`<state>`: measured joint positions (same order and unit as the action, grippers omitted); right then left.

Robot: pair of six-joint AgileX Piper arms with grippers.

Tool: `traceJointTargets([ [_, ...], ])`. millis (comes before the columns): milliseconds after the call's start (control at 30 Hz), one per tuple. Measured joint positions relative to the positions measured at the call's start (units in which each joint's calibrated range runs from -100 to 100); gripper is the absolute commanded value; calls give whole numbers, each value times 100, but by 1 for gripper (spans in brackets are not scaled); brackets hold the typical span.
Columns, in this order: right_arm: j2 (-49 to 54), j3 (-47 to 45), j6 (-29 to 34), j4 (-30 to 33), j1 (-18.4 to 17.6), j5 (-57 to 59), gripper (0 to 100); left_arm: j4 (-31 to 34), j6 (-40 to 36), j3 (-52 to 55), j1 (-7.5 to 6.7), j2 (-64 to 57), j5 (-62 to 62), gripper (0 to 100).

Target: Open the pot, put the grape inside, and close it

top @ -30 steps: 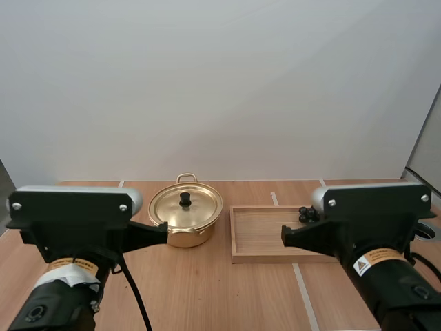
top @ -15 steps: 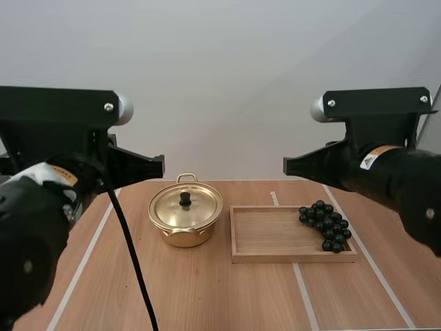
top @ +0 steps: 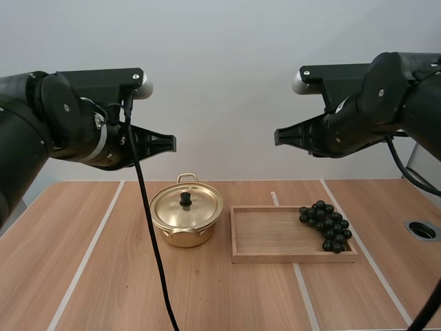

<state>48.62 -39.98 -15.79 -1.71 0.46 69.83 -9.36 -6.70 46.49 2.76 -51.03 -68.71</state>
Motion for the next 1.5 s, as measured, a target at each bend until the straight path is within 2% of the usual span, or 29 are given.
traceJointTargets([
  [233,-145,-2,-51,0,0,-410,0,-9,90,-5,0,438,652,0],
  [400,-145,27,-727,0,0,-899,0,-104,1229,-5,0,523,784,0],
  [500,-145,27,-1104,0,0,-1136,0,-591,2087,-5,0,600,945,0],
  [633,-145,27,-1323,0,0,-1233,0,-1731,3371,-21,0,759,987,0],
  [767,-145,27,-1376,0,0,-1343,0,-2303,4140,-44,0,1025,969,0],
  [833,-145,27,-1389,0,0,-1364,0,-2383,4335,-36,0,1181,969,9],
  [900,-145,27,-1401,0,0,-1364,0,-2432,4466,-36,0,1331,969,26],
  [933,-145,27,-1401,0,0,-1364,9,-2431,4526,-36,0,1412,969,36],
  [967,-145,27,-1401,0,0,-1364,19,-2444,4562,-36,0,1484,969,51],
  [1033,-145,27,-1401,16,0,-1364,49,-2444,4643,-36,0,1595,969,83],
  [1067,-145,27,-1401,40,0,-1364,70,-2456,4680,-36,0,1635,988,100],
  [1100,-145,27,-1412,94,0,-1364,91,-2456,4742,-36,0,1667,1006,100],
  [1133,-145,27,-1412,171,0,-1364,100,-2465,4792,-36,0,1709,1006,100],
  [1500,-274,27,-1309,827,-5,-976,100,-2465,5099,-48,0,2005,1134,100],
])
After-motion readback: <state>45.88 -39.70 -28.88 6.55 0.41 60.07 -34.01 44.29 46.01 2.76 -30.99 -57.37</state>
